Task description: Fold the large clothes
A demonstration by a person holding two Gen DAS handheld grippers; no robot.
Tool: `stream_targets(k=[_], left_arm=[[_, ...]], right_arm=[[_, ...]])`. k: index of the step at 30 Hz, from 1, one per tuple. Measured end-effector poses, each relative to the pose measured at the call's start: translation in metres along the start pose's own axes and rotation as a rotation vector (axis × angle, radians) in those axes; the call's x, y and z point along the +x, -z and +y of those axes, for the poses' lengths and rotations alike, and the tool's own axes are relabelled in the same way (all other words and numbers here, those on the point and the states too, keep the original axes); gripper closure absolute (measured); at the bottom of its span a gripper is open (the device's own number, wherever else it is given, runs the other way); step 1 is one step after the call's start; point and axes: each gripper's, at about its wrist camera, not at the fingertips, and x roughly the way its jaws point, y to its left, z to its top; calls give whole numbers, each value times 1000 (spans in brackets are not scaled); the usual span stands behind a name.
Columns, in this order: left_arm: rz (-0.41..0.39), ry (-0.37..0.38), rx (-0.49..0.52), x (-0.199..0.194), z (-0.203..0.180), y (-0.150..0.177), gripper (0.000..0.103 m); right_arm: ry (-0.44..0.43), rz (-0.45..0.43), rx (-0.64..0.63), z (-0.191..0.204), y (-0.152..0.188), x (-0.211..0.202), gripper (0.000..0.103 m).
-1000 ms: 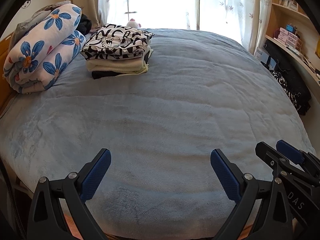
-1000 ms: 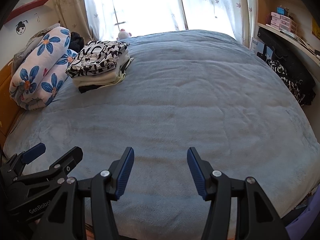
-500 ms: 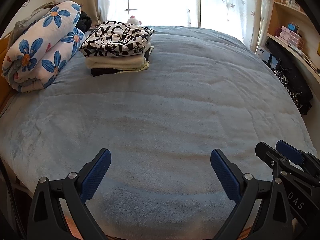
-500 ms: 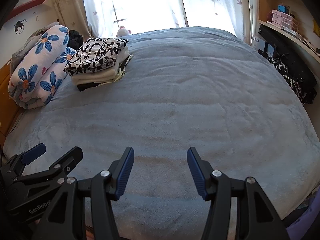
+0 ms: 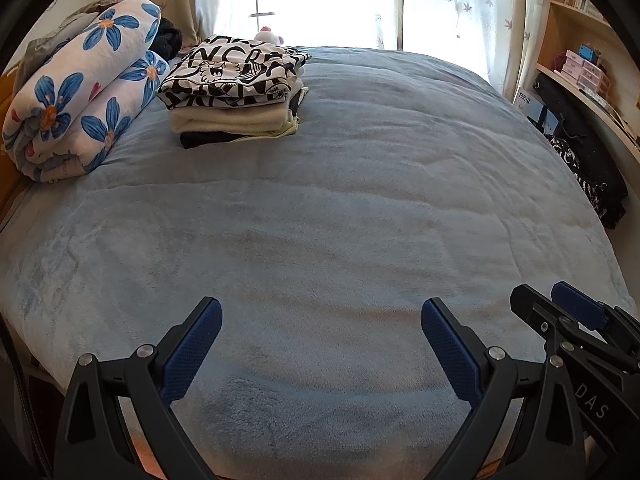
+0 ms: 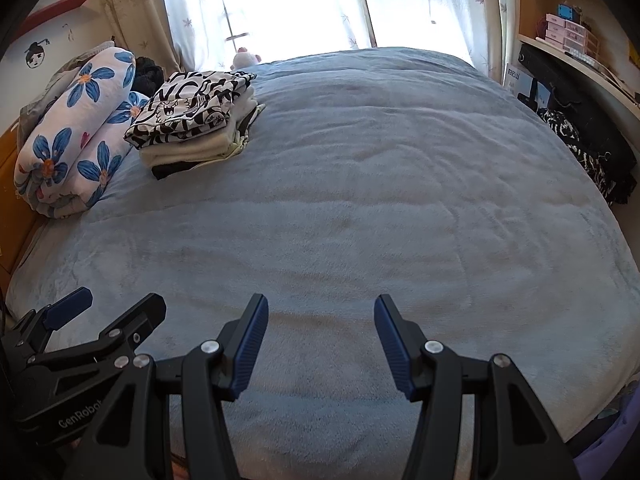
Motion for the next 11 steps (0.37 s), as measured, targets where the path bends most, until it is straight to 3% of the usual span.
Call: stream_targets(k=[11], left_arm=[[10,3,-7,4,4,-2,4]], right_arm=[[1,4,-1,0,-1,2,48]])
